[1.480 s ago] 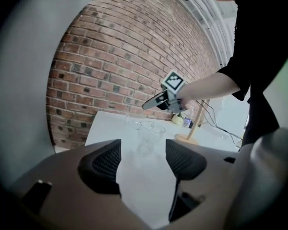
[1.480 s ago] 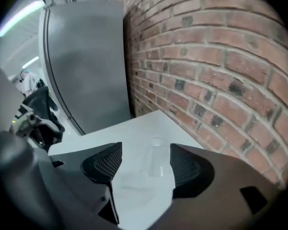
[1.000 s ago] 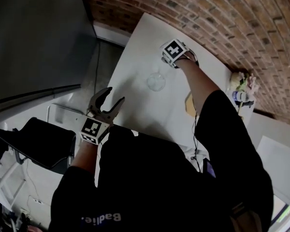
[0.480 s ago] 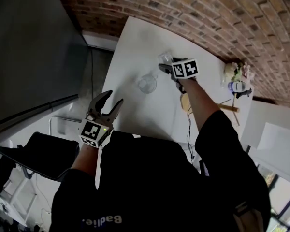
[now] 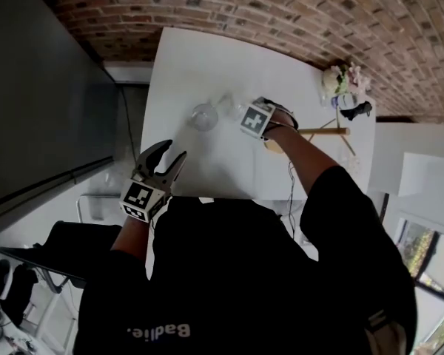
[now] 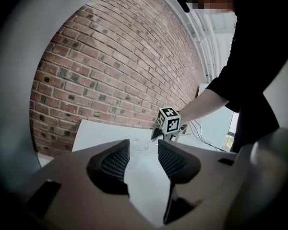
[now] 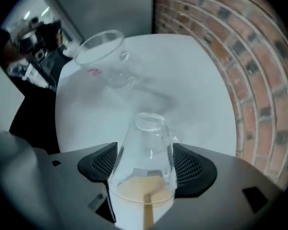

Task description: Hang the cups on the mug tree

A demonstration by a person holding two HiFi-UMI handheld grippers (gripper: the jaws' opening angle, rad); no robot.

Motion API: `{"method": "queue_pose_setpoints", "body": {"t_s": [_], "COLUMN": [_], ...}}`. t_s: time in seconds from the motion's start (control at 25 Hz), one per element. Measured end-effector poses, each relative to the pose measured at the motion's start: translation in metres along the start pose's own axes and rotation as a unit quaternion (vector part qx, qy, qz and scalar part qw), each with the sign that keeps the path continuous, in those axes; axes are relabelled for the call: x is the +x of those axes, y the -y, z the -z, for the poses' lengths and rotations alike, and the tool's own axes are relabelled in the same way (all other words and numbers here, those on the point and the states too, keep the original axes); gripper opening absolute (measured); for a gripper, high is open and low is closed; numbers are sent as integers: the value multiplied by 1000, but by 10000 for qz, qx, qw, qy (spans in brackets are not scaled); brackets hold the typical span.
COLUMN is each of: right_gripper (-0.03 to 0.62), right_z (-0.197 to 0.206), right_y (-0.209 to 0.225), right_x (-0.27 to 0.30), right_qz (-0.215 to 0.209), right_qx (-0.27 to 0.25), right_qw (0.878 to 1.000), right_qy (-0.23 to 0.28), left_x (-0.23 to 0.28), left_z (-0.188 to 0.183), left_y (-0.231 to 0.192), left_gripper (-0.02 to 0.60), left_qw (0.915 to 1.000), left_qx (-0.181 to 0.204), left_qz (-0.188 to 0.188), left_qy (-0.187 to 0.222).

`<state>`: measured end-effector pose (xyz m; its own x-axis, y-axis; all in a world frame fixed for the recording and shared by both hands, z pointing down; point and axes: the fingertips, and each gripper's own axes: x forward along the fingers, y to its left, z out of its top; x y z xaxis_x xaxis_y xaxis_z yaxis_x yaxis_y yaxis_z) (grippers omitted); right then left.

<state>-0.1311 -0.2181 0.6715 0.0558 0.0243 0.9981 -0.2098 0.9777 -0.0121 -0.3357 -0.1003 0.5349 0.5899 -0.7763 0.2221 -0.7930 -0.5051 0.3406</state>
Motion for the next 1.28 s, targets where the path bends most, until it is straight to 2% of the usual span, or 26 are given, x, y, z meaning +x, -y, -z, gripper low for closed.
{"method": "queue_pose_setpoints", "body": {"t_s": [0.04,0.08,0.12,0.24,0.28,0.32,0.36,0.44,0.52,0.6,0.68,0.72,0.84,0.96,1.08,1.16,1.24,1.28], "right_gripper": [359,359,358,359,359,359,359,359,357,359,359,359,359,359,359,357,357,356], "right_z": [5,10,15,31,34,36,37,36,31,26,24,24,22,13,19,42,78,100], "right_y": [2,2,1,-10,-14,-18,-22,-28,-32,-34,-35,-36,-43,-54,-88,-124,-165,-184], "right_x": [-5,-9,-10,-8,-7,-5,-3,0,3,3,1,0,-14,-52,-108,-139,-160,-167], "right_qz": [341,650,890,1374,1498,1590,1648,1702,1769,1883,1977,2026,2251,2662,2890,2564,1712,1167], "right_qx": [-663,-1342,-1981,-3538,-3875,-4116,-4292,-4579,-4852,-5033,-5051,-5001,-4658,-4149,-3448,-2781,-2027,-1671], "right_qw": [9962,9847,9665,8894,8656,8469,8328,8126,7975,7878,7893,7952,8289,8639,8914,9081,9155,9132], "right_qy": [-441,-904,-1368,-2548,-2794,-2967,-3085,-3177,-3119,-3010,-2877,-2766,-2126,-1030,541,1797,3025,3528], "left_x": [-2,-5,-8,-21,-26,-30,-35,-44,-51,-56,-57,-57,-57,-53,-47,-42,-35,-30], "left_z": [2,4,5,9,10,11,13,17,21,25,26,27,25,19,20,24,27,27], "left_y": [2,4,5,4,4,4,4,5,7,11,17,22,43,64,94,125,168,191], "left_gripper": [181,181,180,176,175,174,173,173,173,175,178,179,188,192,193,193,190,184], "left_qw": [10000,10000,10000,9999,9999,9998,9998,9998,9998,9999,9999,9999,9998,9995,9985,9978,9978,9980], "left_qx": [-5,-12,-23,-81,-100,-113,-122,-137,-145,-131,-74,-38,84,308,519,598,587,553], "left_qz": [31,51,57,-7,-39,-66,-82,-81,-52,-4,55,80,114,32,-127,-234,-285,-289], "left_qy": [11,24,37,83,103,121,130,121,81,23,-42,-72,-130,-114,-148,-168,-119,-79]}}
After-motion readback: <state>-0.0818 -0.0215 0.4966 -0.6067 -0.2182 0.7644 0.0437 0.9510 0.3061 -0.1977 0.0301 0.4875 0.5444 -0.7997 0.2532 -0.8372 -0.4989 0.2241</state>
